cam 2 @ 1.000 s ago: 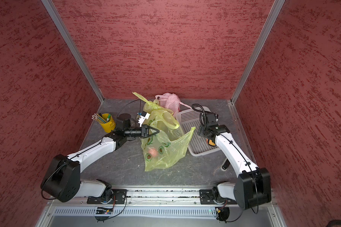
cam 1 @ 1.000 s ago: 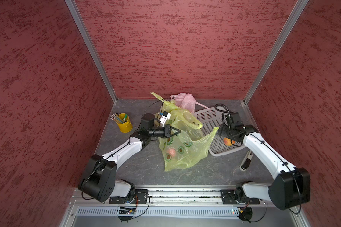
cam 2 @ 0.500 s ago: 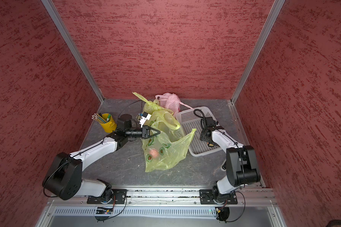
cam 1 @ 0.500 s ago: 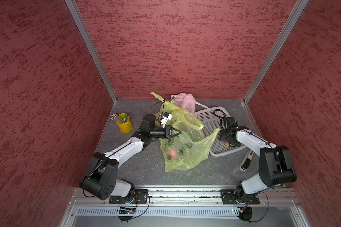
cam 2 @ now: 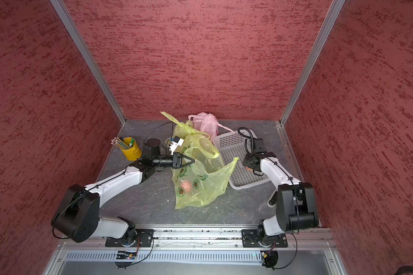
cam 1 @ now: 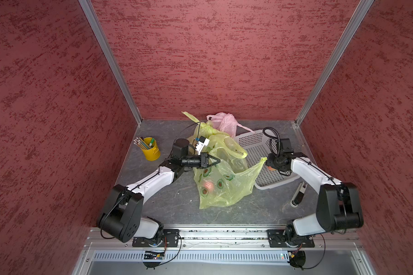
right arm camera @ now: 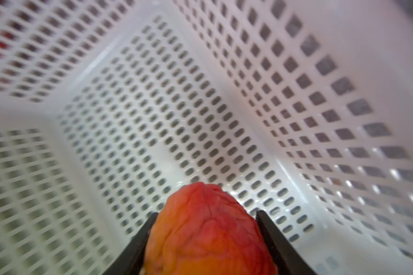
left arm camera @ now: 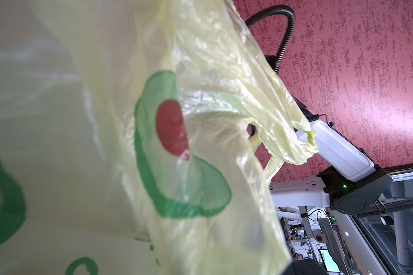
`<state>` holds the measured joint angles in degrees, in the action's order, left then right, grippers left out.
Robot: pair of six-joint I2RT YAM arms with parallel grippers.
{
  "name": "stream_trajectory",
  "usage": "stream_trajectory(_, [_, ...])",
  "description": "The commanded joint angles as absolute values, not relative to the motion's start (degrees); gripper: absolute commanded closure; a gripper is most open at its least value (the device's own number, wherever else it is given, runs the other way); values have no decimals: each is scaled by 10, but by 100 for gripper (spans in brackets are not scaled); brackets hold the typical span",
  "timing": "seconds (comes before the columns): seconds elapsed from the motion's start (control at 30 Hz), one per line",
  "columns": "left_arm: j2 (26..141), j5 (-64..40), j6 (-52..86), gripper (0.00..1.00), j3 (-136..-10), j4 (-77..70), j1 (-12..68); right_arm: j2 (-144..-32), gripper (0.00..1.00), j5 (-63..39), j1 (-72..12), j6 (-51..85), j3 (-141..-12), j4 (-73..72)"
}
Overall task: Place the peach into a plastic bag & tie a knot
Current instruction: Pick up the peach from the basket, then place the peach in the plastic bag.
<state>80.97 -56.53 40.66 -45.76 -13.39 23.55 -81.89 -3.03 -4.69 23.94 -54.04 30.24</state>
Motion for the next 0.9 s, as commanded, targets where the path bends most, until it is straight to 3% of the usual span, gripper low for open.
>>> stream_trajectory(0.0, [813,-563,394,100,-471,-119,239,-753,57,-240,-55,246,-564,275])
stream_trajectory(0.13, [814,-559,393,100,-474,-114,241,-711,57,-346,-101,267,-594,282])
stream_trajectory(0.27, [816,-556,394,100,-479,-112,245,-721,57,-366,-173,271,-631,314])
stream_trajectory(0.43, [811,-551,394,100,-483,-108,253,-771,45,-338,-244,282,-663,333])
stream_trajectory(0.63, [801,-545,396,100,-479,-109,254,-773,20,-329,-254,290,-666,320])
stream_trajectory(0.87, [806,-545,405,100,-469,-129,254,-737,20,-327,-253,299,-651,309])
